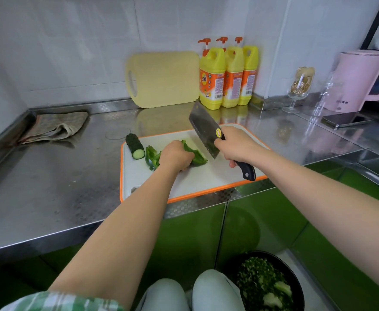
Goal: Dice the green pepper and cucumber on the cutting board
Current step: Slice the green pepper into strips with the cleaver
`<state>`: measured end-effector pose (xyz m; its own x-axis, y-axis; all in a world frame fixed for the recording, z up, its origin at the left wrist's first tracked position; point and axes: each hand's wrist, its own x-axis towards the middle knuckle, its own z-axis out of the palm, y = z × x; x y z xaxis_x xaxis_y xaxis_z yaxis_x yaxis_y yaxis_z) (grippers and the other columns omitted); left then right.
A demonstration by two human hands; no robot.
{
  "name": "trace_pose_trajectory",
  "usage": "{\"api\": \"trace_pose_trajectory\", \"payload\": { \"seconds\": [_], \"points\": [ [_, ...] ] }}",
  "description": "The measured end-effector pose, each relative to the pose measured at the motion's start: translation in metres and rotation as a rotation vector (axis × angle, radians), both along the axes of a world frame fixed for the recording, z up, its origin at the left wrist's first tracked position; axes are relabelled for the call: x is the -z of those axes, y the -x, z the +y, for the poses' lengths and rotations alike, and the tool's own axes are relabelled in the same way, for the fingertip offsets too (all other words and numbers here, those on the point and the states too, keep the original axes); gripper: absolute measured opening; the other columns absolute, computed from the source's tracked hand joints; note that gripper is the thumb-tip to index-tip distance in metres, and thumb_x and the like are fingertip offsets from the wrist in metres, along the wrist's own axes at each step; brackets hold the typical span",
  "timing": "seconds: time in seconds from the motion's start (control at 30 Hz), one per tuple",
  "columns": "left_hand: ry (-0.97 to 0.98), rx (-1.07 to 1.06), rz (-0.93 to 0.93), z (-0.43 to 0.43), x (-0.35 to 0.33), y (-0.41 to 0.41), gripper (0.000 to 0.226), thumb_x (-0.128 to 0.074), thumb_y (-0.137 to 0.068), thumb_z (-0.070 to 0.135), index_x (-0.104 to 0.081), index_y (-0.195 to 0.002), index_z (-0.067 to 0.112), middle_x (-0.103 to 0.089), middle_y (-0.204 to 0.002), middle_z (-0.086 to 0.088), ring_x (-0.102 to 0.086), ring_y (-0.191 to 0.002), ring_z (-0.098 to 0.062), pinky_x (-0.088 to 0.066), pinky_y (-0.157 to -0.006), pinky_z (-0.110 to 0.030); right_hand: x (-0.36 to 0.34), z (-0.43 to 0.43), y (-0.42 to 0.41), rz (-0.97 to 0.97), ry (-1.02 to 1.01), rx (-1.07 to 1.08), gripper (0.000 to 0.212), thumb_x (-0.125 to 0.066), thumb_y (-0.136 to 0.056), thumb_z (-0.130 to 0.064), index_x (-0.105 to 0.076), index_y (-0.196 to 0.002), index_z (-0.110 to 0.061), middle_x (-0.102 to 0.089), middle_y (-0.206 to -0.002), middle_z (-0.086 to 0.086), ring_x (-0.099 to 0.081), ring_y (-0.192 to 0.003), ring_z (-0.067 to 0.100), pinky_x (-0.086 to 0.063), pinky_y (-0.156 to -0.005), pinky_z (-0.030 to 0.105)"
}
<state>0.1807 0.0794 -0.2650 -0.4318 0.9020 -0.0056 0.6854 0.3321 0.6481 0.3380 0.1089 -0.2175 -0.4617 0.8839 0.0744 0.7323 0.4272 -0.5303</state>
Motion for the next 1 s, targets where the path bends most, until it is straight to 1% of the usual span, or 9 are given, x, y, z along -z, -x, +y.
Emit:
{"api": "trace_pose_trajectory", "payload": {
  "seconds": [0.17, 0.27, 0.4, 0.53, 0.6, 0.73, 0.8, 0.87, 1.0],
  "points": [
    [-0.012, -0.01, -0.023, -0.001, 0.0, 0.0, 0.028, -0.055, -0.082, 0.013, -0.051, -0.055, 0.009, -0.055, -0.051, -0.005, -0.056, -0.058, -0.027, -0.049, -0.064, -0.031, -0.007, -0.015, 0.006, -0.177, 0.047, -0.052, 0.011, -0.038, -0.091, -0.008, -0.04, -0.08, -0.01, -0.056, -0.066, 0.015, -0.058, -0.044, 0.027, -0.043, -0.048, 0.026],
    [-0.021, -0.013, -0.037, -0.001, -0.002, -0.001, 0.026, -0.055, -0.083, 0.013, -0.051, -0.057, 0.01, -0.057, -0.055, -0.006, -0.057, -0.06, -0.027, -0.054, -0.067, -0.034, 0.0, -0.015, 0.009, -0.223, 0.047, -0.024, 0.015, -0.04, -0.091, -0.01, -0.039, -0.076, -0.011, -0.057, -0.064, 0.012, -0.058, -0.042, 0.025, -0.043, -0.046, 0.024],
    [-0.028, -0.009, -0.036, -0.002, -0.001, -0.001, 0.026, -0.055, -0.082, 0.012, -0.05, -0.057, 0.01, -0.058, -0.058, -0.008, -0.057, -0.06, -0.027, -0.054, -0.067, -0.035, -0.001, -0.02, 0.013, -0.303, 0.049, -0.007, 0.011, -0.042, -0.09, -0.009, -0.047, -0.08, -0.007, -0.064, -0.069, 0.017, -0.061, -0.045, 0.028, -0.042, -0.047, 0.023],
    [-0.021, -0.005, -0.048, -0.001, -0.001, -0.001, 0.024, -0.054, -0.082, 0.012, -0.051, -0.059, 0.009, -0.058, -0.058, -0.008, -0.057, -0.06, -0.027, -0.05, -0.063, -0.032, 0.001, -0.025, 0.02, -0.376, 0.009, 0.021, 0.01, -0.045, -0.088, -0.007, -0.049, -0.079, -0.009, -0.061, -0.066, 0.009, -0.058, -0.039, 0.022, -0.041, -0.048, 0.022],
    [-0.013, 0.011, -0.067, -0.002, -0.002, -0.001, 0.027, -0.053, -0.082, 0.009, -0.051, -0.056, 0.008, -0.057, -0.056, -0.009, -0.055, -0.057, -0.027, -0.049, -0.061, -0.031, 0.003, -0.022, 0.028, -0.385, -0.002, 0.026, 0.012, -0.045, -0.089, -0.007, -0.05, -0.078, -0.01, -0.06, -0.065, 0.008, -0.056, -0.036, 0.02, -0.038, -0.047, 0.021],
    [0.018, 0.031, -0.087, -0.001, -0.003, 0.002, 0.028, -0.05, -0.079, 0.004, -0.051, -0.05, 0.006, -0.058, -0.056, -0.014, -0.055, -0.058, -0.028, -0.046, -0.061, -0.031, 0.007, -0.011, 0.043, -0.358, -0.018, 0.059, 0.011, -0.043, -0.09, -0.01, -0.051, -0.083, -0.009, -0.065, -0.074, 0.009, -0.057, -0.04, 0.02, -0.038, -0.049, 0.021],
    [0.026, 0.037, -0.082, -0.001, -0.003, 0.002, 0.029, -0.05, -0.078, 0.002, -0.051, -0.049, 0.006, -0.057, -0.055, -0.015, -0.055, -0.058, -0.029, -0.046, -0.06, -0.031, 0.009, -0.004, 0.041, -0.287, 0.006, 0.071, 0.01, -0.042, -0.091, -0.01, -0.05, -0.085, -0.008, -0.06, -0.071, 0.007, -0.058, -0.041, 0.021, -0.041, -0.051, 0.022],
    [0.03, 0.045, -0.073, -0.001, -0.003, 0.002, 0.03, -0.048, -0.078, 0.002, -0.051, -0.049, 0.005, -0.055, -0.052, -0.014, -0.053, -0.056, -0.029, -0.044, -0.06, -0.03, 0.012, 0.001, 0.034, -0.219, 0.03, 0.077, 0.012, -0.041, -0.091, -0.01, -0.044, -0.079, -0.01, -0.054, -0.067, 0.007, -0.058, -0.042, 0.022, -0.045, -0.053, 0.024],
    [0.016, 0.047, -0.062, -0.002, -0.003, 0.0, 0.026, -0.044, -0.076, 0.0, -0.051, -0.051, 0.005, -0.055, -0.05, -0.013, -0.052, -0.053, -0.028, -0.043, -0.057, -0.027, 0.011, 0.004, 0.029, -0.187, 0.079, 0.038, 0.016, -0.038, -0.089, -0.003, -0.041, -0.073, -0.006, -0.051, -0.059, 0.014, -0.057, -0.042, 0.026, -0.042, -0.046, 0.022]
  ]
}}
